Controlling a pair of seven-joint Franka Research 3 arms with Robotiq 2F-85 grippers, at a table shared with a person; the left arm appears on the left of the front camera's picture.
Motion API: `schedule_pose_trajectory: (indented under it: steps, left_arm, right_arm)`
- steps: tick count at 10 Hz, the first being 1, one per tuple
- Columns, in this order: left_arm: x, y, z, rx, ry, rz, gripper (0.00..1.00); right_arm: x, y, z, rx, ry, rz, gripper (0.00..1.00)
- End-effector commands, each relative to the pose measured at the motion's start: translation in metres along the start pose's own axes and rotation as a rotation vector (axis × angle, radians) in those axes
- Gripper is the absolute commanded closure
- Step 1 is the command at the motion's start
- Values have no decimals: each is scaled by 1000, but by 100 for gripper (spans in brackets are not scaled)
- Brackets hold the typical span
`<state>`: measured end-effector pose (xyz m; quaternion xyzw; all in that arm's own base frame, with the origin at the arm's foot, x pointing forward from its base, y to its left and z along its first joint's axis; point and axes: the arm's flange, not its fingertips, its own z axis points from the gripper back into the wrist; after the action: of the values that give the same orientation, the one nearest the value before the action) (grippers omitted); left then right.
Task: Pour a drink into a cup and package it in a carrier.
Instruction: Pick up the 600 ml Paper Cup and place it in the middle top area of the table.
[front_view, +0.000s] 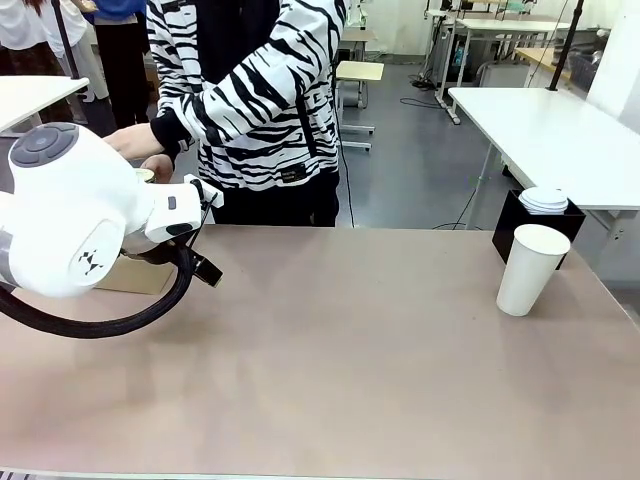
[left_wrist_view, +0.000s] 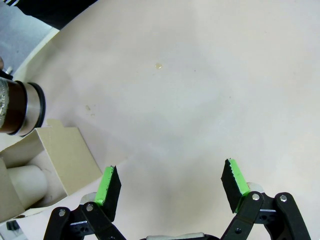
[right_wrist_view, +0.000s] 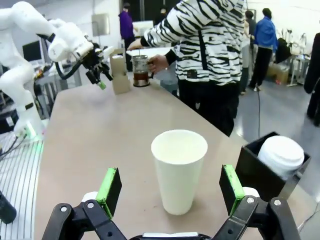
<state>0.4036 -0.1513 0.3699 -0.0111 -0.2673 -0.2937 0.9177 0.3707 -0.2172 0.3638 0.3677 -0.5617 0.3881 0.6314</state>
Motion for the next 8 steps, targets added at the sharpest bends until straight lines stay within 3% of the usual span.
schedule_pose_trajectory:
  steps: [1,5,8]
  left_arm:
    - [0,0,0,-1,-1,0,0]
    - [0,0,0,-1,-1,0,0]
    - [0,0,0,-1,-1,0,0]
  right_arm:
    - [-30,-9,-16,-7,-44,-5,0]
    - [-95,-12,-63,30,-29,-9,0]
    - [-113,-20,-92,-13,-74,-14,0]
